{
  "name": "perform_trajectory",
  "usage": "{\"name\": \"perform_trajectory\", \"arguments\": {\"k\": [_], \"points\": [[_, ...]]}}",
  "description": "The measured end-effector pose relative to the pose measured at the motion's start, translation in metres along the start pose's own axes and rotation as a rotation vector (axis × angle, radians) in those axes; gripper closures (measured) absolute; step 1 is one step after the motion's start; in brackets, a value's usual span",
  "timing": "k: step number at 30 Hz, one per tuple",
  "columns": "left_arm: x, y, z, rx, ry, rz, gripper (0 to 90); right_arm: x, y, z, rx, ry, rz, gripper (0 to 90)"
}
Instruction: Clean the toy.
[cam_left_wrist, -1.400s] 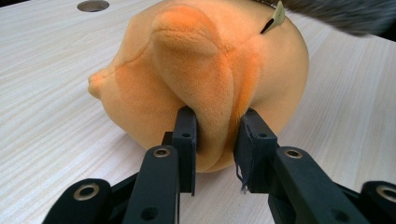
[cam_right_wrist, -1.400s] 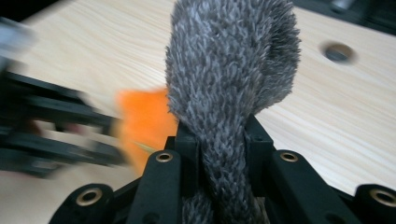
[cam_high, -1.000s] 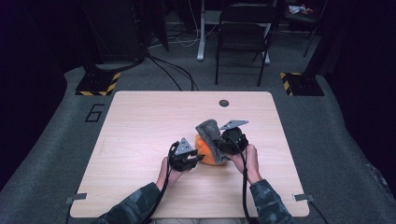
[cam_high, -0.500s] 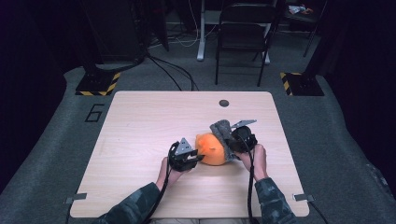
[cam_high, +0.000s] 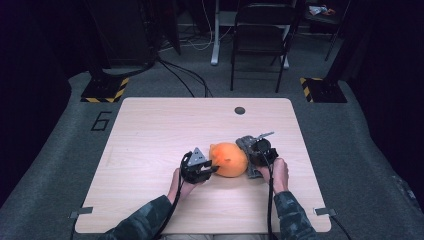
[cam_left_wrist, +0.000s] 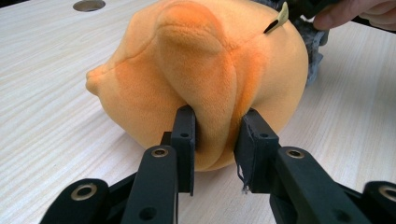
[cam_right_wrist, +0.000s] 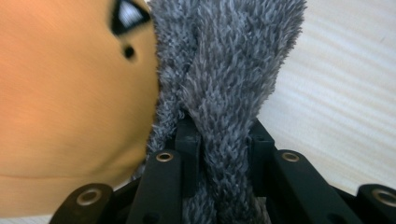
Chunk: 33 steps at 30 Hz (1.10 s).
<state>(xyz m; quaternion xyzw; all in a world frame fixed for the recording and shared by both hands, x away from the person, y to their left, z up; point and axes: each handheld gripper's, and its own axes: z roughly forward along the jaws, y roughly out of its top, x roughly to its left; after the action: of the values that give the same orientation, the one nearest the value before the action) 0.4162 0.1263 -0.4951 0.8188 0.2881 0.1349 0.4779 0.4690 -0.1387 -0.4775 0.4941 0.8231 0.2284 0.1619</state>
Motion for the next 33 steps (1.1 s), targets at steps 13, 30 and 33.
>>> {"name": "perform_trajectory", "arguments": {"k": [13,30,33], "points": [[0.005,-0.002,0.000,-0.006,-0.001,-0.028,69.5,0.018,0.022,-0.071,-0.236,0.048,-0.049,72.7],[-0.002,-0.003,0.001,0.030,0.056,0.047,45.0,0.054,0.022,-0.049,-0.198,0.069,-0.145,72.7],[-0.006,-0.005,0.005,0.040,0.086,0.077,39.1,0.051,0.022,-0.046,-0.203,0.075,-0.131,72.6]]}}
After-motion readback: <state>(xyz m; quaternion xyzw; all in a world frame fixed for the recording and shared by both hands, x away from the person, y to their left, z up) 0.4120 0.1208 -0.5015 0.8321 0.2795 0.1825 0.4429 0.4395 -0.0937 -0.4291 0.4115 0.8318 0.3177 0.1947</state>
